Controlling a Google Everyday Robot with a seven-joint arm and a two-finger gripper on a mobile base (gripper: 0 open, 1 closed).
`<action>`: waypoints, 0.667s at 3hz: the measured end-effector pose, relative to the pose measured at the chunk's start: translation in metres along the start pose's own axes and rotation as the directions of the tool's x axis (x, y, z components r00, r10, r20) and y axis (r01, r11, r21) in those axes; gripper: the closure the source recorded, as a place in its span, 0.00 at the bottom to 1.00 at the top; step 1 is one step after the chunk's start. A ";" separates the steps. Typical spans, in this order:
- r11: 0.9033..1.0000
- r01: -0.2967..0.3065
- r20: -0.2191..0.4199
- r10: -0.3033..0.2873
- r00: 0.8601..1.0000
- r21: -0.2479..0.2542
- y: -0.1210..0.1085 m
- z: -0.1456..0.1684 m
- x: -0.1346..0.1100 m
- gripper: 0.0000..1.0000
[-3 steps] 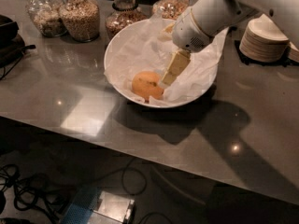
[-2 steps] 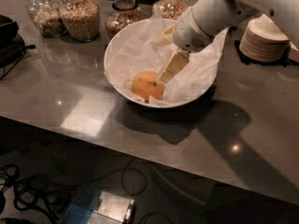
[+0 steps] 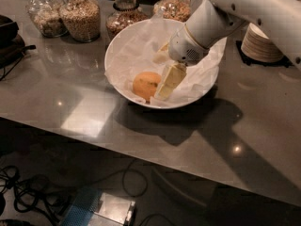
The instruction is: Pick orange from white bowl
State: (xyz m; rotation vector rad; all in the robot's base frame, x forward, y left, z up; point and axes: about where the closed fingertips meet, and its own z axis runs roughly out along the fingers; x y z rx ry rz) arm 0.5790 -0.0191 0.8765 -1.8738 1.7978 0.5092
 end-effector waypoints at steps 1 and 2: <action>0.997 -0.035 -0.010 0.034 0.999 -0.062 0.014 0.009 0.004 0.16; 0.996 -0.068 0.007 0.068 0.998 -0.054 0.008 0.013 0.011 0.15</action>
Offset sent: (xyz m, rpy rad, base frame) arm 0.0052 -0.0084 -0.0251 0.0396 0.0892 -0.0714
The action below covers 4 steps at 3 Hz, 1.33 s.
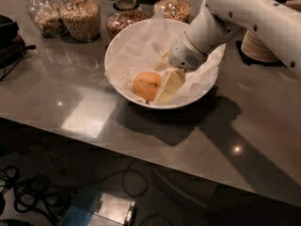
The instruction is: Pick orange from white bowl
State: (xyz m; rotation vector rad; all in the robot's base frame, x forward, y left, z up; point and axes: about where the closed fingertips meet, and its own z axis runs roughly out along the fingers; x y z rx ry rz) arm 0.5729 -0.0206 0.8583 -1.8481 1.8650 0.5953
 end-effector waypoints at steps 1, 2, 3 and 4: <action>0.998 -0.016 -0.022 0.018 1.000 0.059 -0.015 -0.014 0.000 0.14; 0.992 -0.008 -0.085 0.019 0.996 0.126 -0.027 -0.041 -0.008 0.13; 0.990 0.012 -0.099 0.002 0.995 0.142 -0.032 -0.045 -0.016 0.13; 0.991 0.018 -0.071 -0.008 0.997 0.133 -0.039 -0.033 -0.020 0.13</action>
Offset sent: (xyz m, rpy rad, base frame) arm 0.0403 -0.0352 0.0756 -0.1722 -0.1695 -0.1359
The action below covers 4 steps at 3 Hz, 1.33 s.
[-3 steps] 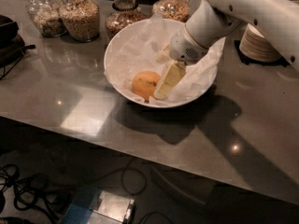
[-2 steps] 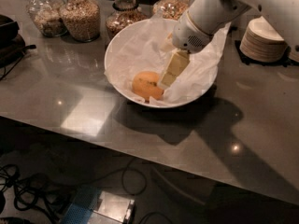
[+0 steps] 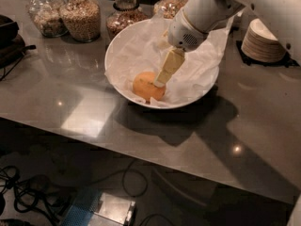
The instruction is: Pick orange from white bowl
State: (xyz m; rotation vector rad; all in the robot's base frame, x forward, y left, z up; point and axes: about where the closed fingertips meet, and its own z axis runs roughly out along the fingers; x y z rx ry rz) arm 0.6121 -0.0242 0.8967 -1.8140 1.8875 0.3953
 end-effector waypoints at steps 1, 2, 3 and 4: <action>1.000 -0.001 0.036 0.002 0.999 -0.017 -0.004 0.015 -0.003 0.12; 0.999 -0.009 0.071 0.013 0.997 -0.048 -0.004 0.031 -0.004 0.13; 0.996 -0.035 0.095 0.043 0.995 -0.082 0.004 0.045 0.001 0.12; 0.993 -0.065 0.110 0.075 0.991 -0.094 0.010 0.053 0.008 0.12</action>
Offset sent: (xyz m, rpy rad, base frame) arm 0.0114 0.0258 -0.0358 0.1160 0.0692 0.0342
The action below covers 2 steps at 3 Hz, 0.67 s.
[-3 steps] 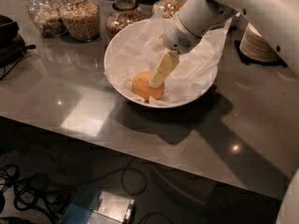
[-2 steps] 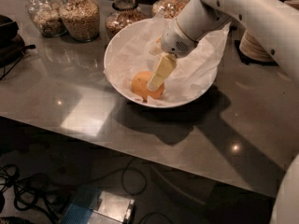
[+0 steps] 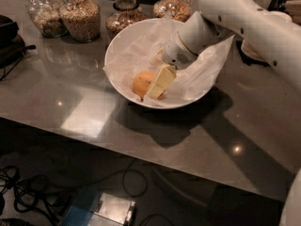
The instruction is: Pick orange from white bowl
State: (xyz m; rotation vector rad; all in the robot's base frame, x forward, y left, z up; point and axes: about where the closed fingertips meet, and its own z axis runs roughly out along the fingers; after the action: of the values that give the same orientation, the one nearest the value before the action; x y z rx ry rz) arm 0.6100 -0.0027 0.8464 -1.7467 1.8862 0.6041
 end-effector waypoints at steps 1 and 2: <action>0.999 -0.024 0.012 0.024 1.000 0.029 -0.001 0.001 0.007 0.31; 0.995 -0.037 0.012 0.036 0.999 0.094 0.001 -0.008 0.011 0.54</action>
Offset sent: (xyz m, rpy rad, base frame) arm -0.0038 -0.0281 0.0103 0.0030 -0.1168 -0.1619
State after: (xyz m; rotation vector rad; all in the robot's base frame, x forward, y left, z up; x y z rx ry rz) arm 0.6082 -0.0159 0.8462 -1.6495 1.9116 0.5277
